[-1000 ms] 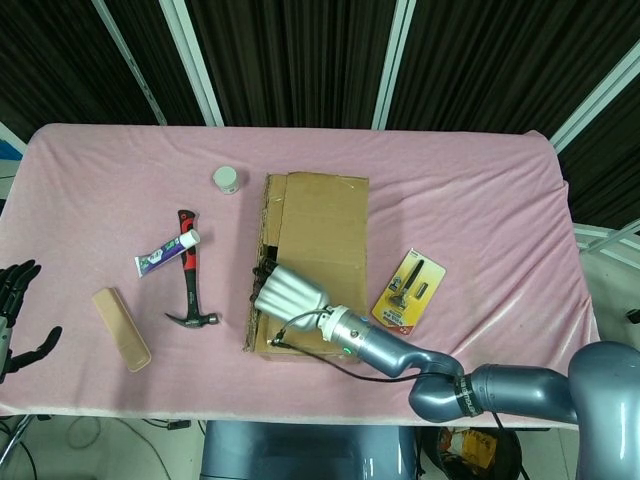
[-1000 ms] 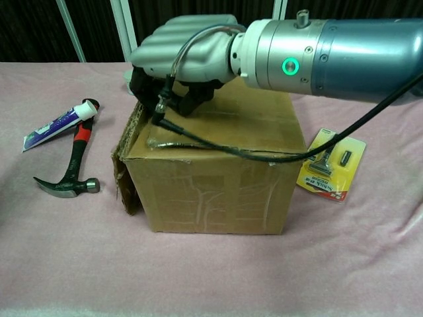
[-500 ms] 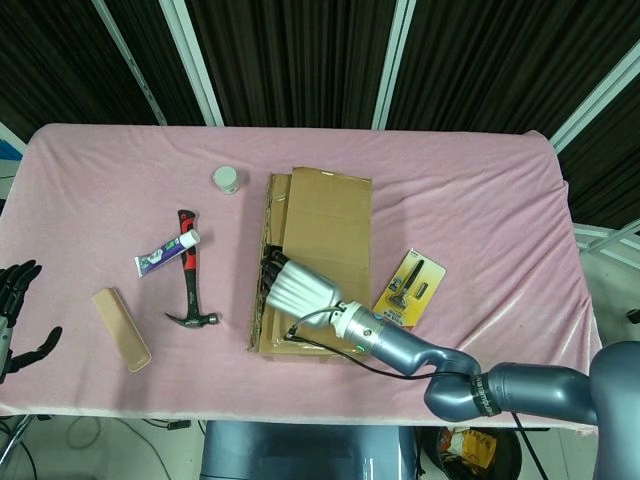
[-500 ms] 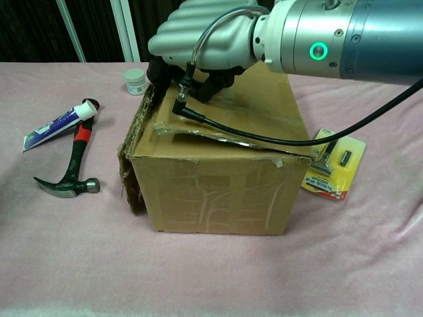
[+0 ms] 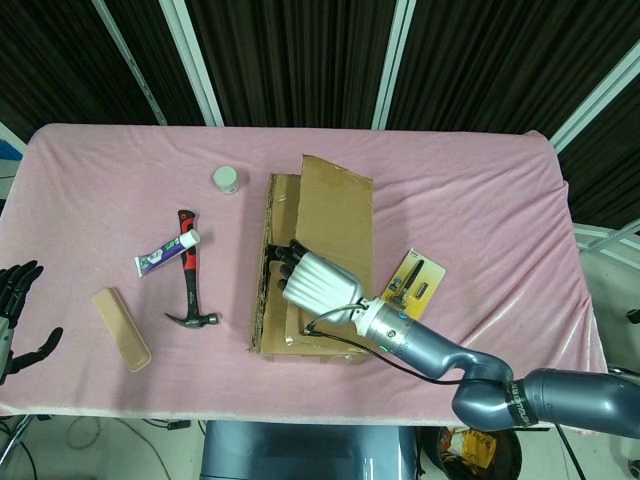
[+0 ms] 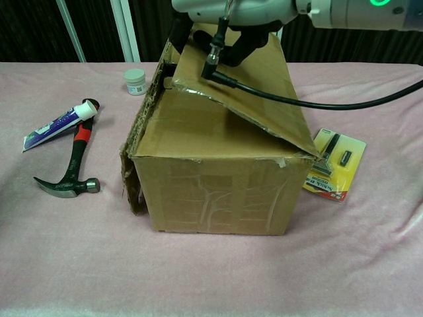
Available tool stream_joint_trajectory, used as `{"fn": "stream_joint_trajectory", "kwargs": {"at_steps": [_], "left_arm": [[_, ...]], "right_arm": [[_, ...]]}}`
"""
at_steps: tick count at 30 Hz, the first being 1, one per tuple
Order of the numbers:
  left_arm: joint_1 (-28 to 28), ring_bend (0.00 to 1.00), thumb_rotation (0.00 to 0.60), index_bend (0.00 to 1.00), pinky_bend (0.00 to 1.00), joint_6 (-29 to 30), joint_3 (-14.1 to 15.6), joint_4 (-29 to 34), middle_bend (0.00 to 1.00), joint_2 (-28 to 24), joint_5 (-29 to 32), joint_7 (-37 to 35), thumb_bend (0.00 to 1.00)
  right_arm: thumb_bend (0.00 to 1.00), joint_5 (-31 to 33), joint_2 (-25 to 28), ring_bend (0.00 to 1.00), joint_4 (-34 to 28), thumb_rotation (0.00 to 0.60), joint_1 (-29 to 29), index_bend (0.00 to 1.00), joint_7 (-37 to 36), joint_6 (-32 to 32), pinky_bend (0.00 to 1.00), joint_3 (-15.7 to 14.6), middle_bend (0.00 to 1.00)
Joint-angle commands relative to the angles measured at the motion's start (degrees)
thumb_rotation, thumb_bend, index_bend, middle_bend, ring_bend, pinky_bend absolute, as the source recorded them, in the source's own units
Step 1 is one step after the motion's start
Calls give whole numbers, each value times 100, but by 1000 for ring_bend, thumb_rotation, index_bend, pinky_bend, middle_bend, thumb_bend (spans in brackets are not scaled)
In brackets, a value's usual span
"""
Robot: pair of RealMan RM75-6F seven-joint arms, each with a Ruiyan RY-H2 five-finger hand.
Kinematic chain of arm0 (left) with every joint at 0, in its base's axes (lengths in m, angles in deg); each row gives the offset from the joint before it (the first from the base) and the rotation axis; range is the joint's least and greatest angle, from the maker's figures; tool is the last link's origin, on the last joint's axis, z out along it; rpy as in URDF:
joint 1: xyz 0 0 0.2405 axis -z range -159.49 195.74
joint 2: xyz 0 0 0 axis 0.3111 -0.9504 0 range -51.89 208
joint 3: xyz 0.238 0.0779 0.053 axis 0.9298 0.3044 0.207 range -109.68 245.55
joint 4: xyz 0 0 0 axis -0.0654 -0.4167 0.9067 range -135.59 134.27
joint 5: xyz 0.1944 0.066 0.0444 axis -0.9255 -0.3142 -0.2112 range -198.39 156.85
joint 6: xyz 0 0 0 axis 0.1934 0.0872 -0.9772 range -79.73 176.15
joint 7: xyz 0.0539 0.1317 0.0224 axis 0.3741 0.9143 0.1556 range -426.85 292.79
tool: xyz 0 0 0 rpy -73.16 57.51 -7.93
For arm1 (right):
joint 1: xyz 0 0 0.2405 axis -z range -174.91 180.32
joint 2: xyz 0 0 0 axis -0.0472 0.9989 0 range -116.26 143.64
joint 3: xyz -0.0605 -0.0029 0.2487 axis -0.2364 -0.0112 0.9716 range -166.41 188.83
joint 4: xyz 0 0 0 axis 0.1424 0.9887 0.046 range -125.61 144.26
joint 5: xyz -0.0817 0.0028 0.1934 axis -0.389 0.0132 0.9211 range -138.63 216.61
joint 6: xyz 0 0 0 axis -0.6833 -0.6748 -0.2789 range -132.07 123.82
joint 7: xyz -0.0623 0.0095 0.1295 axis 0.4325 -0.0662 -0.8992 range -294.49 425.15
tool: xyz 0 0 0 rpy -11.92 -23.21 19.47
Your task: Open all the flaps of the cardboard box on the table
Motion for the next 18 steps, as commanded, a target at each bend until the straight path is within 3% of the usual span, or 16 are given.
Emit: {"fn": "stream_joint_trajectory", "kwargs": {"at_steps": [1,11,18], "left_arm": [[-5,9,600,23,45,6,-4,-14,36,6,-15,45,278],[-43,9,600,23,33,57,0,-42,37,25,-85,208,278],[-50,9,600,23,34,78,-9,-70,37,42,-120,274,278]], "right_arm": [[743,-36,258,193,-232,600,132,524,116,-162,268,-64,410],[580,-251,1022,146,-673,600,412,369,313,-383,250,-204,332],[566,-417,1510,146,-875,600,666,352,285,-537,250,-302,327]]}}
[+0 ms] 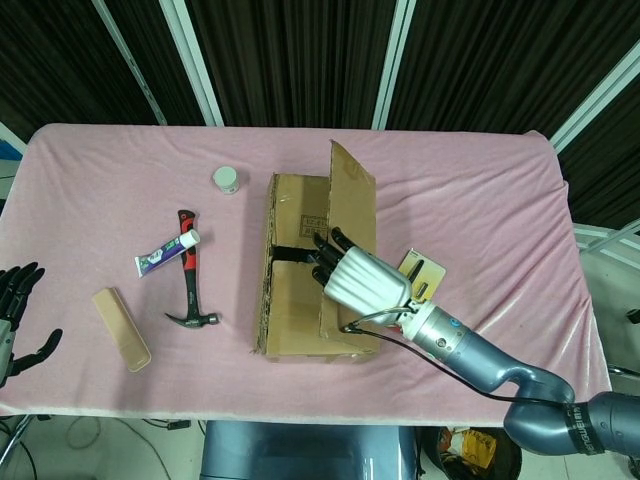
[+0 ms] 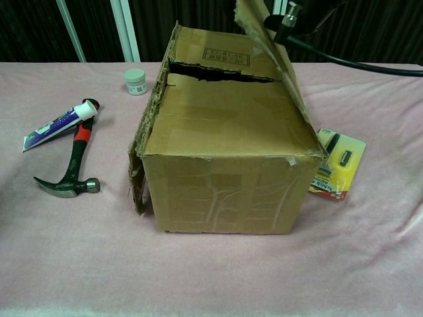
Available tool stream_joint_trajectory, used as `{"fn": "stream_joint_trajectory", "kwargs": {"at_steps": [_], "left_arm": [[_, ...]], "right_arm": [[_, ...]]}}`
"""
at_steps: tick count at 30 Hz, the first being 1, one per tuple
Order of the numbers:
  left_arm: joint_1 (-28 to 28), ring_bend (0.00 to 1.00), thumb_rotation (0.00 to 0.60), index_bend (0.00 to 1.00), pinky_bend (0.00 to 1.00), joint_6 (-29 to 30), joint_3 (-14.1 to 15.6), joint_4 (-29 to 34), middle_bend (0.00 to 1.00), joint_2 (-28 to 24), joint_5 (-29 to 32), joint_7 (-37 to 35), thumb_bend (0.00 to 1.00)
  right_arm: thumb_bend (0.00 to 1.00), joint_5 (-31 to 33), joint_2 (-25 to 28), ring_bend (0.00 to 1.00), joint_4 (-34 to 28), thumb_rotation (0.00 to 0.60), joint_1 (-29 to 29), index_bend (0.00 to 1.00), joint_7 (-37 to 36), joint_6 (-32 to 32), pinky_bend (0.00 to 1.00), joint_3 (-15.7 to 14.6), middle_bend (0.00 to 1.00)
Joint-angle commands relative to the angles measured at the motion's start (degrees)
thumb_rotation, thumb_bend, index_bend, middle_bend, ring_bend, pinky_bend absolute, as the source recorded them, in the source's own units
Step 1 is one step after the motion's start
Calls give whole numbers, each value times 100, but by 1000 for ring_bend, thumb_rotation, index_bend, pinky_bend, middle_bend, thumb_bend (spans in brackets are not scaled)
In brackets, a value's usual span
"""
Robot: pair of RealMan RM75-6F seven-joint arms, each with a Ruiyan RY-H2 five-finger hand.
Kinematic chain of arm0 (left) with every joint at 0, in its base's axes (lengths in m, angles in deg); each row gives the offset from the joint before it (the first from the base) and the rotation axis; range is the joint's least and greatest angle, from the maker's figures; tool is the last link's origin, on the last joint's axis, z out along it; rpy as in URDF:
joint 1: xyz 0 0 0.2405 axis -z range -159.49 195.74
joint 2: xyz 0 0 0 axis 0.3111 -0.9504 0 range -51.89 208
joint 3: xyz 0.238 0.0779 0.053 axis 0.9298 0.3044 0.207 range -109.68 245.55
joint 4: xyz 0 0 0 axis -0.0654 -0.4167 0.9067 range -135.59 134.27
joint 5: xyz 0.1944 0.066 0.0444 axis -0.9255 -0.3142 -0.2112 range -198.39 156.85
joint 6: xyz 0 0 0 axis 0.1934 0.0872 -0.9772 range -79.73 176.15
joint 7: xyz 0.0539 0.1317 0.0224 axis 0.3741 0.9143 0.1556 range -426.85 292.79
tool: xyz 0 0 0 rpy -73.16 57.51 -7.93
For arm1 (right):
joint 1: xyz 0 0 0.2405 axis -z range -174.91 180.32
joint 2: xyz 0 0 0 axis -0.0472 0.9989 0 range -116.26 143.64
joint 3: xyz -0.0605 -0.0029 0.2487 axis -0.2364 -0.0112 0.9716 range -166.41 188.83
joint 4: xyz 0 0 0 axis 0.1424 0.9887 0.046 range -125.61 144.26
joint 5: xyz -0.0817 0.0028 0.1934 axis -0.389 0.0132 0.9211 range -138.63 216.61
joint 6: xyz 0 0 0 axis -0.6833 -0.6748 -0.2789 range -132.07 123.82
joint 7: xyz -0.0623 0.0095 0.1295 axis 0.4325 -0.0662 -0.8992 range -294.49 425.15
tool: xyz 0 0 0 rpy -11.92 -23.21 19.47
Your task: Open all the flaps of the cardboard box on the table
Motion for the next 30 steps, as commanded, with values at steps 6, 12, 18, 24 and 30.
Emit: {"fn": "stream_joint_trajectory", "kwargs": {"at_steps": [6,12,18,24,30], "left_arm": [[-9,9,600,23,33,14,-6,-23,38,14,-30,51,278],[-15,9,600,23,34,21,-7,-36,39,18,-49,91,278],[-18,9,600,23,33,30,-6,-49,38,24,-76,142,278],[-19,9,600,23,33,46,-13,-77,39,46,-98,217,278],[-27,9,600,23,34,70,-19,-99,39,67,-116,304,279]], "right_arm": [[499,-382,608,142,-234,600,343,328,-147,-212,248,-106,314],[449,-614,965,131,-361,600,572,294,-204,-311,246,-161,299],[449,-918,1284,131,-454,600,893,285,-344,-555,246,-236,297],[449,-1135,1618,131,-417,600,1183,271,-594,-766,246,-247,294],[448,-1269,1778,131,-218,600,1479,268,-837,-911,246,-299,294]]}}
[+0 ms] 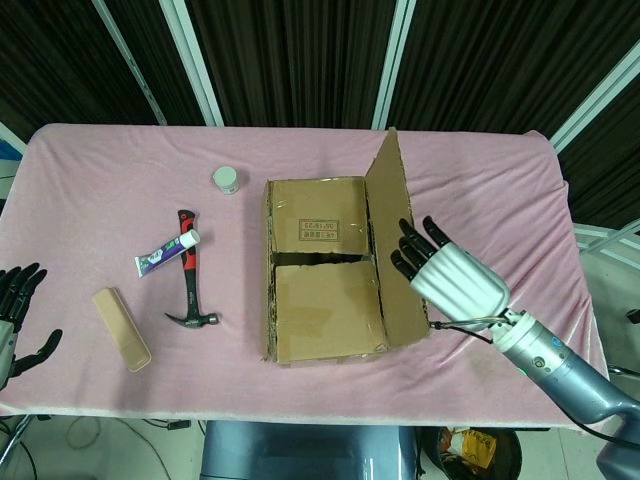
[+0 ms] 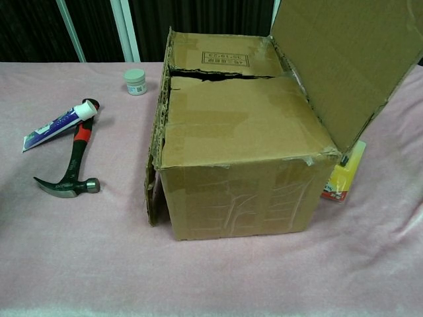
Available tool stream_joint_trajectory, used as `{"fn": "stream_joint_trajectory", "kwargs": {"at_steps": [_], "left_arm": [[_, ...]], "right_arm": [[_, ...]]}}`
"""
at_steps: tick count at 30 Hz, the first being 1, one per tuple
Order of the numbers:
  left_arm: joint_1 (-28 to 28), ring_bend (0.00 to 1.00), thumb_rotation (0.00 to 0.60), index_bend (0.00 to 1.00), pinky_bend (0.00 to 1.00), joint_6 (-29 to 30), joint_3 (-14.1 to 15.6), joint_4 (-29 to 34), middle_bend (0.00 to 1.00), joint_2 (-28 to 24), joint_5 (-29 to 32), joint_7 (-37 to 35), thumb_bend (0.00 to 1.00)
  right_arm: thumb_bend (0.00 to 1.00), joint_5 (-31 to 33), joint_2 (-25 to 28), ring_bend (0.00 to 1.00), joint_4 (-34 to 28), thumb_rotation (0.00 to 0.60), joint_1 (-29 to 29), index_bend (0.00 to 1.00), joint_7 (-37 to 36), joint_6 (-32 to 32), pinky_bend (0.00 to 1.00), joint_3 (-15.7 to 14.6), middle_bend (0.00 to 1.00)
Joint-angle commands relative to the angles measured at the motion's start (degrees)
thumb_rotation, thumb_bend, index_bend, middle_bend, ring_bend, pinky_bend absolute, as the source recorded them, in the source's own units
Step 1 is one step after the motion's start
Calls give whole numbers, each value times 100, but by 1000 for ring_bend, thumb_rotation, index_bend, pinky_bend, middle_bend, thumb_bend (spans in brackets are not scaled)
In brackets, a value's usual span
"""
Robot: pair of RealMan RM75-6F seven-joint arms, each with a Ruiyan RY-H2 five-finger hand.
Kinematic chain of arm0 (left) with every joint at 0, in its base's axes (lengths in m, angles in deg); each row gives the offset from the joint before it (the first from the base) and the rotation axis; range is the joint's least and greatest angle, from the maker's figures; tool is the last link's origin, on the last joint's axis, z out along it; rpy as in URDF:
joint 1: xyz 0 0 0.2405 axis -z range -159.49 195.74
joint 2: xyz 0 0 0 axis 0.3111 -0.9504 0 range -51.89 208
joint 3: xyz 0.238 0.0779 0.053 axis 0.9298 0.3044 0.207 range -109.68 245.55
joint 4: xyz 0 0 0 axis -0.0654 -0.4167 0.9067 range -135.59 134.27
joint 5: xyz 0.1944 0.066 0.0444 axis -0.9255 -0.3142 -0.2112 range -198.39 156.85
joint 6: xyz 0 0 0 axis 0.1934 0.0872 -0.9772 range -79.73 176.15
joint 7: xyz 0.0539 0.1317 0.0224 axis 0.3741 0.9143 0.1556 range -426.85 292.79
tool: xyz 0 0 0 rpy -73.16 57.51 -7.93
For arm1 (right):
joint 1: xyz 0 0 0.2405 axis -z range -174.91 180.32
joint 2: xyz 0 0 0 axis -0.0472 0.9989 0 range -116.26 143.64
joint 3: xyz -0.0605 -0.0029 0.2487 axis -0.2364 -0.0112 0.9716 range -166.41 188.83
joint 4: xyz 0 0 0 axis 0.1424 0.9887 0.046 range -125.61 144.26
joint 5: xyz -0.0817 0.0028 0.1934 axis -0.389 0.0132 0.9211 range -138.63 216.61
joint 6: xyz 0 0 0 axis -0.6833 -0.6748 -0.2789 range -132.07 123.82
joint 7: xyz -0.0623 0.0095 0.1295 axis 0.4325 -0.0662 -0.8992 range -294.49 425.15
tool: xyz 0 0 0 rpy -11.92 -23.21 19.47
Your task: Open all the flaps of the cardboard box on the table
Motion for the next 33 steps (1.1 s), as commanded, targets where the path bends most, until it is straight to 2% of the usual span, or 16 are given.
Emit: {"fn": "stream_joint_trajectory", "kwargs": {"at_steps": [1,14,20,25,27,33], "left_arm": [[-2,9,600,23,34,6,-1,-9,39,9,-9,40,279],[10,9,600,23,33,-75,12,24,38,17,4,282,279],[67,9,600,23,34,-244,44,161,39,-49,9,439,279],[173,9,600,23,36,-440,57,382,42,-154,-17,600,279],[273,9,600,24,39,-610,37,611,49,-266,10,613,303],[839,54,600,64,120,-1495,-209,1705,93,-869,334,423,507]], "right_arm": [[448,-61,60,131,141,600,155,266,-113,-92,246,-39,292],[447,12,89,104,844,600,1000,220,-705,-832,246,-140,257],[442,280,-437,91,1048,600,1643,185,-1388,-1590,246,-203,235],[440,492,-950,71,1192,600,2037,161,-1770,-1966,246,-257,211],[439,531,-1132,69,1246,600,2153,154,-1891,-2067,246,-279,207],[440,433,-1614,69,1565,600,2372,150,-2010,-2271,246,-354,206]]}}
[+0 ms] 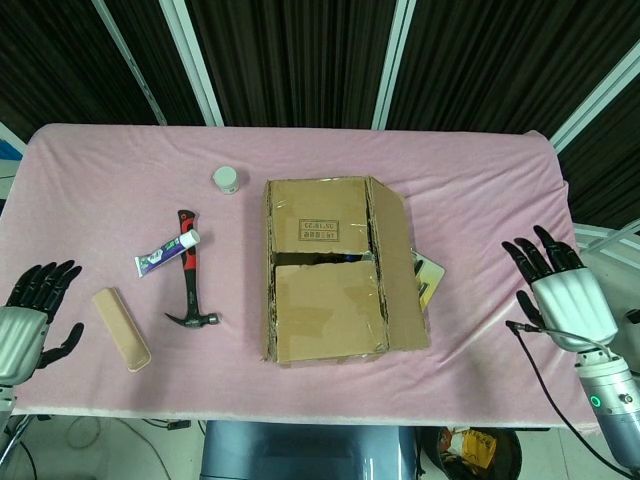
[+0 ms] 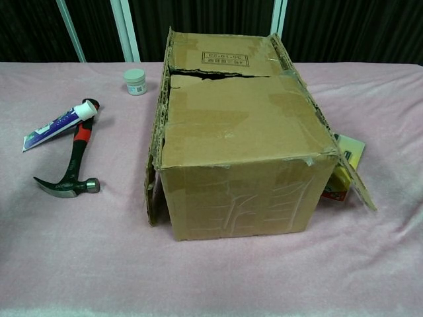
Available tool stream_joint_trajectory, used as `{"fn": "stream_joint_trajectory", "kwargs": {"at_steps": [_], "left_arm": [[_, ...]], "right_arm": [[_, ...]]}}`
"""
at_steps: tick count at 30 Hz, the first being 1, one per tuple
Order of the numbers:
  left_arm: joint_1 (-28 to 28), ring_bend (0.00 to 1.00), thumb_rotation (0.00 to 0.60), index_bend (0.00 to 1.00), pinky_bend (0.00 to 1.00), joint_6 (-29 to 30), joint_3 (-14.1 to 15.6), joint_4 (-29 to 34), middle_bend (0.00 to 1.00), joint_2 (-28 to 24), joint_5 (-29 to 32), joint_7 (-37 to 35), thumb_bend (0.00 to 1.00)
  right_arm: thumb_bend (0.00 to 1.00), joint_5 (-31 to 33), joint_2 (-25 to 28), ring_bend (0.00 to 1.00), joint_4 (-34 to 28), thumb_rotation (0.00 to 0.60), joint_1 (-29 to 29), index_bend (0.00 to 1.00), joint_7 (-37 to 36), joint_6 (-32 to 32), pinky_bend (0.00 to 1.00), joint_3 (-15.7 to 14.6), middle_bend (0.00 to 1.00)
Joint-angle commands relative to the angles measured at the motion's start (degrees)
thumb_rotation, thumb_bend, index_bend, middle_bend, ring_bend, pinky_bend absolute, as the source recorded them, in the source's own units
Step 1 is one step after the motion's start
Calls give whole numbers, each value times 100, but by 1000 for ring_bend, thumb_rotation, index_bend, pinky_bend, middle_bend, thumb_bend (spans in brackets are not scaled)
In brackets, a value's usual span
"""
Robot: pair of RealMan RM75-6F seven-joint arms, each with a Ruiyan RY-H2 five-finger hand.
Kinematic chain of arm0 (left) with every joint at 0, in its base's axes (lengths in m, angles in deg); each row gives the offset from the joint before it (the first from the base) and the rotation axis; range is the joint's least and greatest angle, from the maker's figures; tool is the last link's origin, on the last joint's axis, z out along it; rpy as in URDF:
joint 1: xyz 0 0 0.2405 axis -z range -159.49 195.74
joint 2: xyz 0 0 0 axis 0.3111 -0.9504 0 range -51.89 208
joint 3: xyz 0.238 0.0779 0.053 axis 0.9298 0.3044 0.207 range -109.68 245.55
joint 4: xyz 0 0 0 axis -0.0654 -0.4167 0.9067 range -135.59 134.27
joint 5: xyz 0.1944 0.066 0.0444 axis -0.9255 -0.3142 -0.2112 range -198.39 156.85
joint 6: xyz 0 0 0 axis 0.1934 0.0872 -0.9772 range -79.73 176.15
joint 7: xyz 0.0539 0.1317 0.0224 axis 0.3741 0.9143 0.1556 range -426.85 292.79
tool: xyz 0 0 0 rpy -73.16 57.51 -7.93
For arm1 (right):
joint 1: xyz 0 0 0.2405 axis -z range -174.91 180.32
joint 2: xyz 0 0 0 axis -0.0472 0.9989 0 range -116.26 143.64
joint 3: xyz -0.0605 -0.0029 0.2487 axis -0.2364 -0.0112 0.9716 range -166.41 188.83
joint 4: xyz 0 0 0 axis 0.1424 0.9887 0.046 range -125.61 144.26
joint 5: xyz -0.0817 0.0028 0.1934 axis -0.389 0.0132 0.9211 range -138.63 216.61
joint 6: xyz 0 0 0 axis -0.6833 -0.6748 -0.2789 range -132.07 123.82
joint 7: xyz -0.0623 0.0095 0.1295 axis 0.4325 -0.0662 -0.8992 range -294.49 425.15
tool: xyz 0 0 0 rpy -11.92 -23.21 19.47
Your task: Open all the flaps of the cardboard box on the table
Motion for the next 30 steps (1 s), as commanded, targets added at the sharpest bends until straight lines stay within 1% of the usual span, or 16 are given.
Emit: {"fn": "stream_joint_trajectory", "kwargs": {"at_steps": [1,4,9,12,13,18,21,24,25,30], "left_arm": [[636,61,600,67,136,-889,-311,914,102,-570,332,-126,544],[1066,62,600,70,172,-1448,-546,1245,107,-812,574,15,621],[1846,63,600,83,174,-2351,-989,1674,115,-986,1168,406,716],[2278,72,600,102,190,-2814,-1226,1764,124,-951,1619,539,787],[2539,81,600,105,202,-3090,-1352,1758,130,-884,1882,583,806],[3336,105,600,107,250,-3950,-1611,1704,148,-701,2833,706,850],[3812,118,600,108,262,-4383,-1674,1609,161,-558,3369,813,865],[4285,138,600,114,269,-4648,-1690,1468,182,-326,3900,980,882],[4476,147,600,120,273,-4701,-1667,1405,190,-232,4149,1076,889],[5088,171,600,134,277,-4660,-1529,1300,219,89,4923,1434,900]], "right_arm": [[440,-81,-315,69,236,600,151,150,-67,-153,246,-51,206],[439,-92,-497,69,324,600,213,149,-158,-242,246,-16,206],[440,-75,-722,69,426,600,301,146,-360,-376,246,83,206],[439,-77,-795,69,474,600,328,146,-429,-399,246,117,206],[439,-84,-819,69,516,600,330,145,-443,-395,246,131,206],[440,-51,-863,69,582,600,355,146,-543,-365,246,185,206],[440,-66,-887,69,629,600,364,146,-576,-327,246,189,206],[440,-71,-906,69,662,600,374,146,-592,-311,246,204,206],[440,-67,-909,69,671,600,381,146,-610,-316,246,219,206],[440,-29,-906,69,689,600,408,146,-704,-319,245,279,206]]}}
